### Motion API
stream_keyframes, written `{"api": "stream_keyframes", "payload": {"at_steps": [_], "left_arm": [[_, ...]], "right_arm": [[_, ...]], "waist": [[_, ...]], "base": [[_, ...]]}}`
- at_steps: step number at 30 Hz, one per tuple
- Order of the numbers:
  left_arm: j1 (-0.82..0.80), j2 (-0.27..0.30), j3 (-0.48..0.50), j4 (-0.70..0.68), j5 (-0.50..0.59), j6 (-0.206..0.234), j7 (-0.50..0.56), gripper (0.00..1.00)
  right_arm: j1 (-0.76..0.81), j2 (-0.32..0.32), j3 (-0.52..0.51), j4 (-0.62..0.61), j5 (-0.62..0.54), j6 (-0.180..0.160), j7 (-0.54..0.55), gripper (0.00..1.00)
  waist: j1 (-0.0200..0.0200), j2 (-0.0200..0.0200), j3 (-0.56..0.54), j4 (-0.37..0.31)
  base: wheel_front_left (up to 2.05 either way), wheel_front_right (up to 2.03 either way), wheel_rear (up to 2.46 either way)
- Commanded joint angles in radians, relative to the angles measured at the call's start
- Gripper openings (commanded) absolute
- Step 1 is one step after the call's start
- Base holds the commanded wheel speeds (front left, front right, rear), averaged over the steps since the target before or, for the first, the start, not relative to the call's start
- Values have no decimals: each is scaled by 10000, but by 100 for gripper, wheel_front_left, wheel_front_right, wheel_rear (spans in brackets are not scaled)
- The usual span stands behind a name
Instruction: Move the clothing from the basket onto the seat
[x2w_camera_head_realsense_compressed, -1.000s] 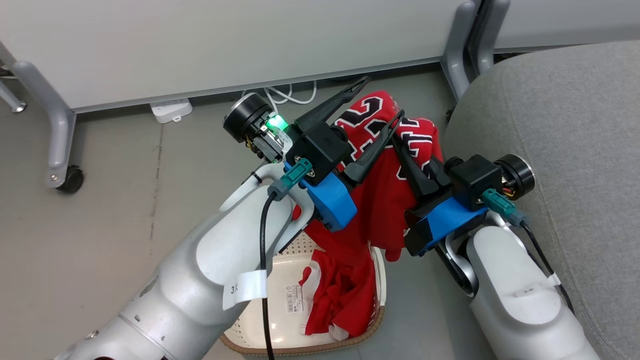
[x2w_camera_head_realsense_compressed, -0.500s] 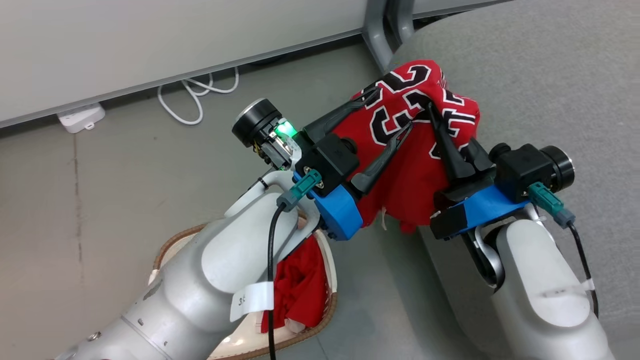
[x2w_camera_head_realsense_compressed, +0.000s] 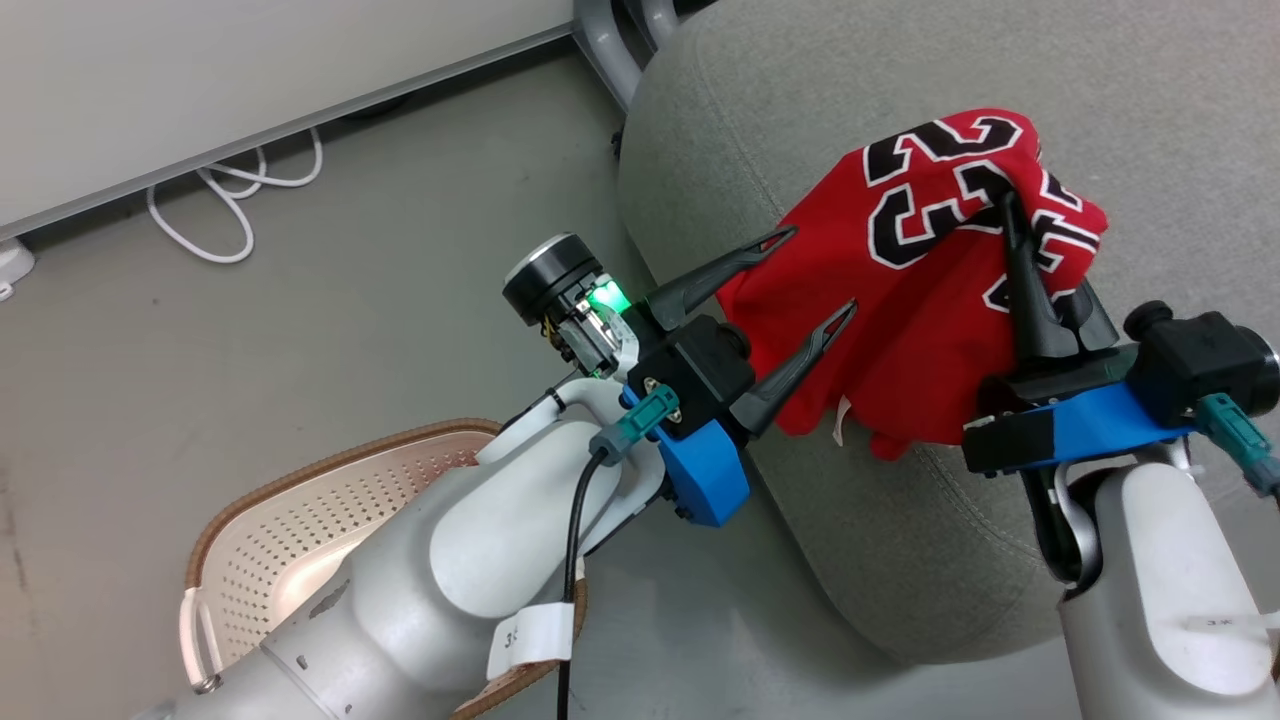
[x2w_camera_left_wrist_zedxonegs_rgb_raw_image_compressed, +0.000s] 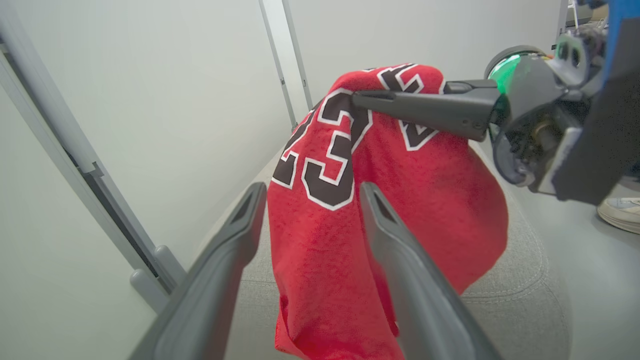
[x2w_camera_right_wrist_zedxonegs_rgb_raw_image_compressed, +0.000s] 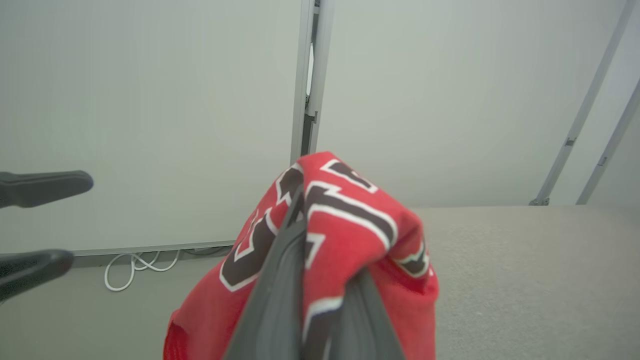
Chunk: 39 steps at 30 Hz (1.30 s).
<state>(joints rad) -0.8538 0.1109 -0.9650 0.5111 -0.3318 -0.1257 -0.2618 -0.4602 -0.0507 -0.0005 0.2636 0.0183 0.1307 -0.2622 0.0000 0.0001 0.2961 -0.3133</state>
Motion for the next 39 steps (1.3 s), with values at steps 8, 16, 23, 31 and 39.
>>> {"api": "stream_keyframes", "payload": {"at_steps": [8,16,23,31,39], "left_arm": [[153,31,-411,68,-110,-72,-25,100],[18,46,-601,80,-187,-74,-24,100],[-147,90,-616,-8,-191,-50,-30,100],[-517,287,-611,-299,-17,85,46,100],[-1147,607,-609,-742,225,117,303,100]], "right_arm": [[690,6,-782,-571,25,1,-42,0],[967,7,-980,-748,185,1,-42,0],[554,7,-1055,-827,194,1,-42,0],[-924,-207,-1614,-1226,-122,1,-42,0],[-2977,-957,-2920,-1757,-143,1,-40,0]], "waist": [[0,-1,330,-766],[0,-1,481,-908],[0,-1,660,-826],[0,-1,1547,-668],[0,-1,2978,-365]], "base": [[0,0,0],[0,0,0],[0,0,0],[0,0,0],[0,0,0]]}}
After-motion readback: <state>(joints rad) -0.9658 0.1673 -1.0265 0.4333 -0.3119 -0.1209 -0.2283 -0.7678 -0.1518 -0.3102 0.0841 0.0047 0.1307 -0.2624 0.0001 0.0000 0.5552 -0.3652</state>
